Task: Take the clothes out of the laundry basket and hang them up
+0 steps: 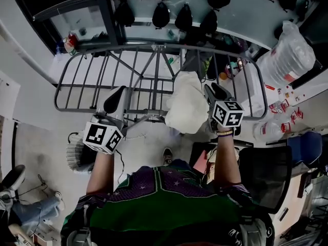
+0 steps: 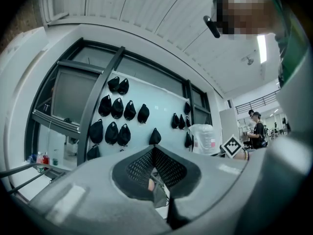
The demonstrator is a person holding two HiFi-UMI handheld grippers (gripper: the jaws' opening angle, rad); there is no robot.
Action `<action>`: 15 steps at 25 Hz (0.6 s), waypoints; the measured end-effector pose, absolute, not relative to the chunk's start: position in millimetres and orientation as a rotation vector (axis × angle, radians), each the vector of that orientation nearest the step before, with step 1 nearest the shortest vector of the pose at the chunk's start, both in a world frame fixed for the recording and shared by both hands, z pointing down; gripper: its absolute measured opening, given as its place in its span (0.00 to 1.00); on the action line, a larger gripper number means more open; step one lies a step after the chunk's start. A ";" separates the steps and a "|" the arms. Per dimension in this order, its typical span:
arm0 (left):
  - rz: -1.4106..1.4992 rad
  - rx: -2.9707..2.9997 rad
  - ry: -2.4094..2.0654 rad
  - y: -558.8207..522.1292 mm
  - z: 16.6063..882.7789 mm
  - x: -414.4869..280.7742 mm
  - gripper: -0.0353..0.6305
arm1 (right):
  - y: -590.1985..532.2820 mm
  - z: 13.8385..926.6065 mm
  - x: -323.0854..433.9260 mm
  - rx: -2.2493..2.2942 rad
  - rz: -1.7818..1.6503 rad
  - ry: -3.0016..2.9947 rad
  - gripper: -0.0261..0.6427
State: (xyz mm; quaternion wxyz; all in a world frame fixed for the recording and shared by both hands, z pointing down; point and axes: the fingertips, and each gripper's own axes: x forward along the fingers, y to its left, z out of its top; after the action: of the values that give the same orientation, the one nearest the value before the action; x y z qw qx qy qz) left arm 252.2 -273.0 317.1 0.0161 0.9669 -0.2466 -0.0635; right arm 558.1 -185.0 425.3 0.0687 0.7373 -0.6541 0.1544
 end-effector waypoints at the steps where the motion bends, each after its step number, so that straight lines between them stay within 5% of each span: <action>1: -0.200 3.005 -0.772 -273.0 316.6 247.5 0.08 | -186.7 421.6 553.8 2.221 0.453 -1.974 0.24; 15: -0.225 2.902 -1.118 -271.5 312.4 114.4 0.08 | -244.6 378.0 443.3 2.049 0.300 -2.194 0.24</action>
State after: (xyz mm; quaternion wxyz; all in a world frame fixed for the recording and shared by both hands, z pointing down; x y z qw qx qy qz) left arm 114.4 -271.5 312.4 0.0116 0.9306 -0.3586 -0.0721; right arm 443.3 -244.6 378.0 0.0623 0.6777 -0.7259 0.0993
